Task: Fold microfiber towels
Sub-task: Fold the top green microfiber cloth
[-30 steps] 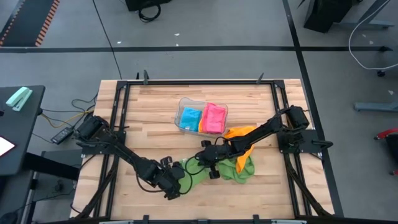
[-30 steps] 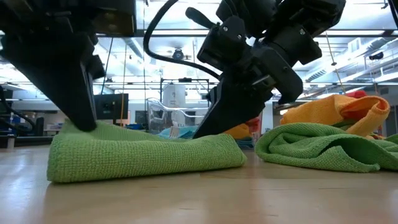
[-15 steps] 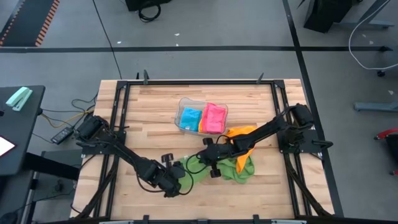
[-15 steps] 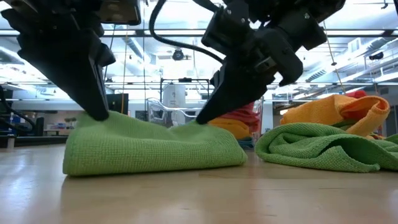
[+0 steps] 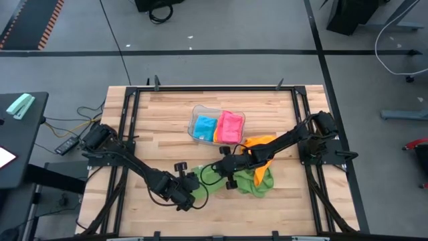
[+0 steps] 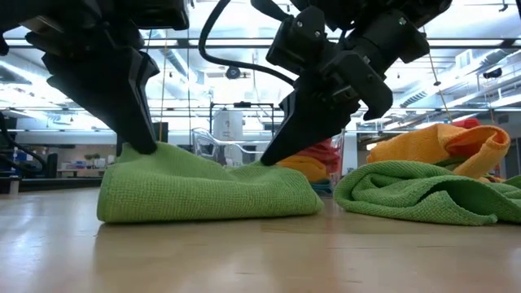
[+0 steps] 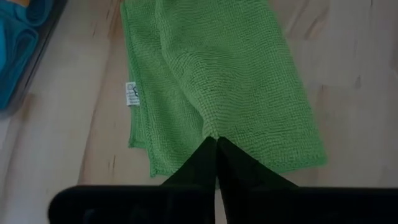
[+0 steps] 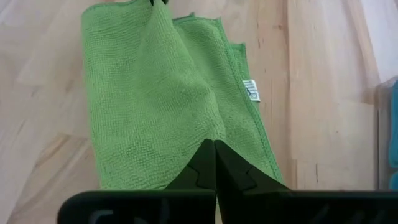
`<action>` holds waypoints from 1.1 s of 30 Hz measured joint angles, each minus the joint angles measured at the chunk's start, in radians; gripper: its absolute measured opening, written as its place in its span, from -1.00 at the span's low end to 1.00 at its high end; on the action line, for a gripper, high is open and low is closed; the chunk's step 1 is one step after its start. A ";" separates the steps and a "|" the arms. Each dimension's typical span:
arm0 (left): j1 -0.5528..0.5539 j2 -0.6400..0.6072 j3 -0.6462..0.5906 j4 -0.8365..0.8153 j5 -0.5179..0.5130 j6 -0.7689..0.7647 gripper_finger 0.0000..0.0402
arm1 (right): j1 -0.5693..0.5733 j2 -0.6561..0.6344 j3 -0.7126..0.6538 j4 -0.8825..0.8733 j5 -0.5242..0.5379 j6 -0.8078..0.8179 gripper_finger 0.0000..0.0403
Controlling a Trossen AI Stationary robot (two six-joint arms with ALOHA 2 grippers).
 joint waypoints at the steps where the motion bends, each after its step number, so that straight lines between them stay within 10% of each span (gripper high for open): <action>1: 0.000 0.000 0.000 -0.002 0.000 0.003 -0.92 | 0.000 0.000 0.001 -0.001 0.000 0.000 -0.99; 33: 0.070 -0.030 -0.058 -0.060 -0.132 0.097 -0.92 | -0.061 0.015 0.141 -0.239 0.052 -0.093 -0.96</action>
